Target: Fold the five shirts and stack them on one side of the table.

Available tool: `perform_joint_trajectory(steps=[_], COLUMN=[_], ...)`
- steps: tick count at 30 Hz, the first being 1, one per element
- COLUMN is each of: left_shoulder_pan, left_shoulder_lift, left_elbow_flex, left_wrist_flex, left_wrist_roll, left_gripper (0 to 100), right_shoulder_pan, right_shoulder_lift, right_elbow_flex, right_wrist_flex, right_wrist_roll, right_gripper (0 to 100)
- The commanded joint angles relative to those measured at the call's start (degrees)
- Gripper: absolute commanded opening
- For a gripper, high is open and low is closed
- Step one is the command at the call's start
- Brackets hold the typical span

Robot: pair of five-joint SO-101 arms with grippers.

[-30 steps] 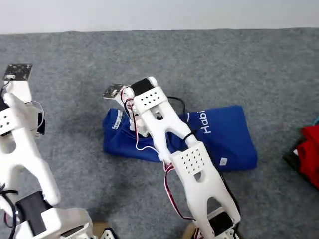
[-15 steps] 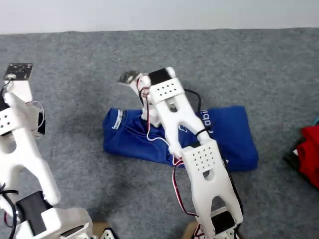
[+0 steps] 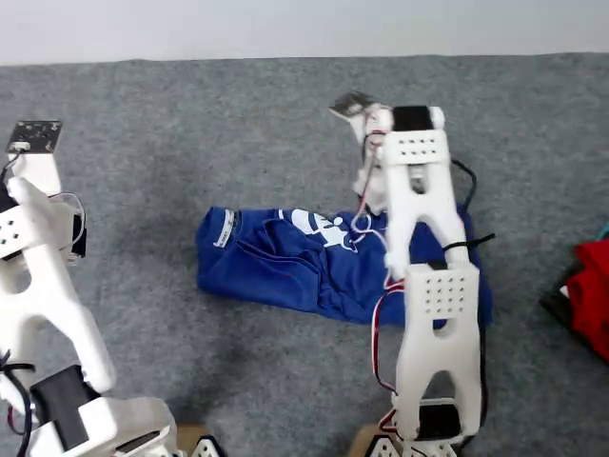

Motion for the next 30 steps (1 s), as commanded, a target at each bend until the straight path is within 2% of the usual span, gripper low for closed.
perform_joint_trajectory(steps=[1, 9, 15, 22, 30], left_shoulder_pan=[0.35, 0.44, 0.35, 0.44, 2.99], left_shoulder_lift=[-2.64, -2.55, -2.55, -2.55, -2.55], left_elbow_flex=[-2.15, -2.15, -2.15, -2.15, -2.15], left_wrist_flex=[-0.70, -1.49, -1.49, -1.49, -1.49], left_wrist_roll=[-0.26, -0.26, -0.26, -0.35, -0.35], left_gripper=[0, 0, 0, 0, 0], right_shoulder_pan=[2.24, 4.35, 9.27, 14.02, 9.63], right_shoulder_lift=[1.36, 6.37, 6.90, 6.55, 4.09], right_elbow_flex=[-0.44, -0.79, -0.79, -0.79, -7.56], right_wrist_flex=[2.07, 0.75, -4.18, -4.53, 1.89], right_wrist_roll=[-0.18, -0.18, 1.32, 2.46, 2.20], right_gripper=[32.9, 32.9, 32.9, 32.9, 32.9])
